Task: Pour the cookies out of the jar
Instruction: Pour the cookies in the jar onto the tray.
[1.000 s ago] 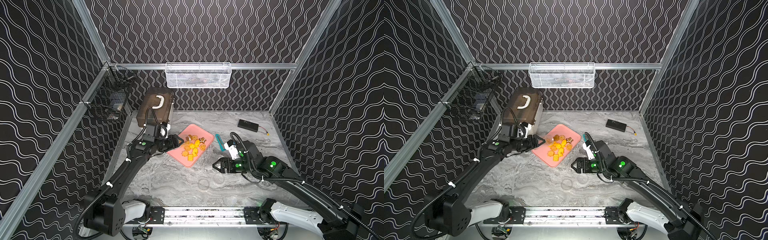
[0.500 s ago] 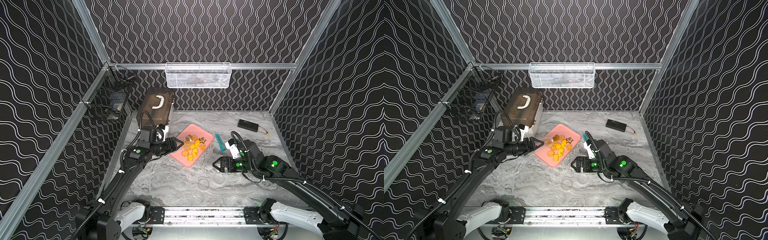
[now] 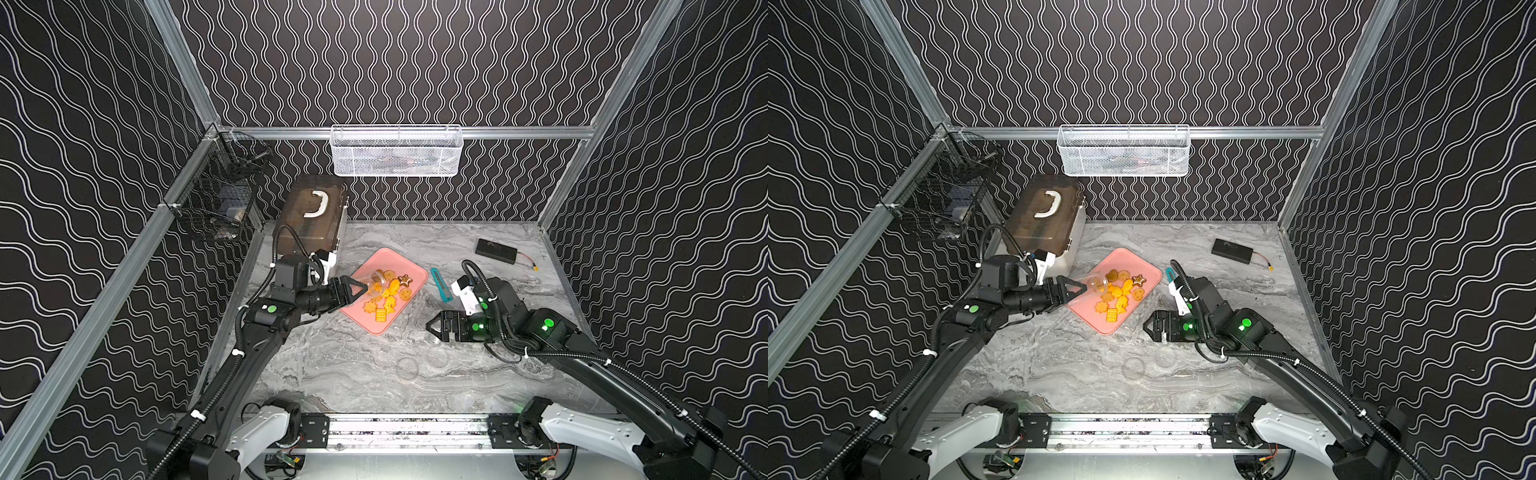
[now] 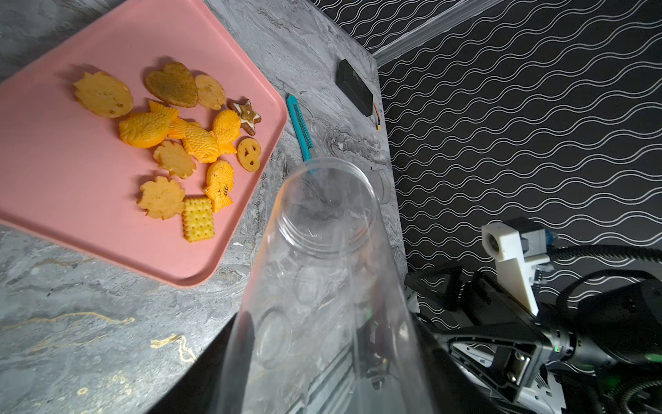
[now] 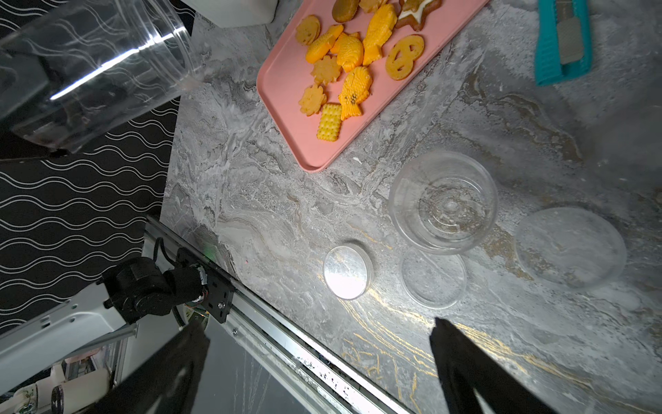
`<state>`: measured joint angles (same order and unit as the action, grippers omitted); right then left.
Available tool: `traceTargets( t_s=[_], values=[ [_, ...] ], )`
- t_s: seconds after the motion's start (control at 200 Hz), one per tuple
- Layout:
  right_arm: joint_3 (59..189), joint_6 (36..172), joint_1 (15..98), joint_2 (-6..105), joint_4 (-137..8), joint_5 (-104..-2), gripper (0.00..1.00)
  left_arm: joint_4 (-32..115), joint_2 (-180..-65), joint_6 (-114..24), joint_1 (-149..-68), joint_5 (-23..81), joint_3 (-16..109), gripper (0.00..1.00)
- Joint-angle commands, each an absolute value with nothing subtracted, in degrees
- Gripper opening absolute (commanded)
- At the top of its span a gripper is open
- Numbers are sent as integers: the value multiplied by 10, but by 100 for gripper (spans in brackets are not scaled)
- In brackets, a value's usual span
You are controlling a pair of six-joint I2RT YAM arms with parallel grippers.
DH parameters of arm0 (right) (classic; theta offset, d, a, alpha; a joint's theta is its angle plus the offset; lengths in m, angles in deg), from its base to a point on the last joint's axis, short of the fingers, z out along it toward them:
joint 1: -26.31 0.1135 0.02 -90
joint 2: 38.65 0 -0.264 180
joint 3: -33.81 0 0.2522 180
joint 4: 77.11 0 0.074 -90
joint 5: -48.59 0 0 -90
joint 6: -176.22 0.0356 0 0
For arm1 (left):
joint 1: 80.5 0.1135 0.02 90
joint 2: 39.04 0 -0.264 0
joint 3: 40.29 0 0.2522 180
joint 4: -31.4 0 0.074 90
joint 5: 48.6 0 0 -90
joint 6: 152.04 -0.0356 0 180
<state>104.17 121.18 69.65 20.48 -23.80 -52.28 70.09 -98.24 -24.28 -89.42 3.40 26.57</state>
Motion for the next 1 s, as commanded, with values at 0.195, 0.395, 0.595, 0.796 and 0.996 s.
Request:
traceTargets(
  t_s=[0.195, 0.395, 0.595, 0.796, 0.996],
  values=[
    [1046, 1222, 694, 205, -227, -517, 100, 676, -954, -230, -888, -12, 267, 36],
    [1049, 1229, 694, 206, -225, -518, 100, 654, -940, -209, -881, -50, 260, 36],
    [1046, 1236, 694, 202, -231, -524, 100, 611, -928, -181, -878, -100, 245, 36],
    [1050, 1240, 694, 200, -236, -532, 100, 539, -920, -134, -878, -136, 225, 36],
    [1046, 1242, 692, 194, -237, -534, 100, 525, -919, -129, -878, -147, 220, 36]
  ],
)
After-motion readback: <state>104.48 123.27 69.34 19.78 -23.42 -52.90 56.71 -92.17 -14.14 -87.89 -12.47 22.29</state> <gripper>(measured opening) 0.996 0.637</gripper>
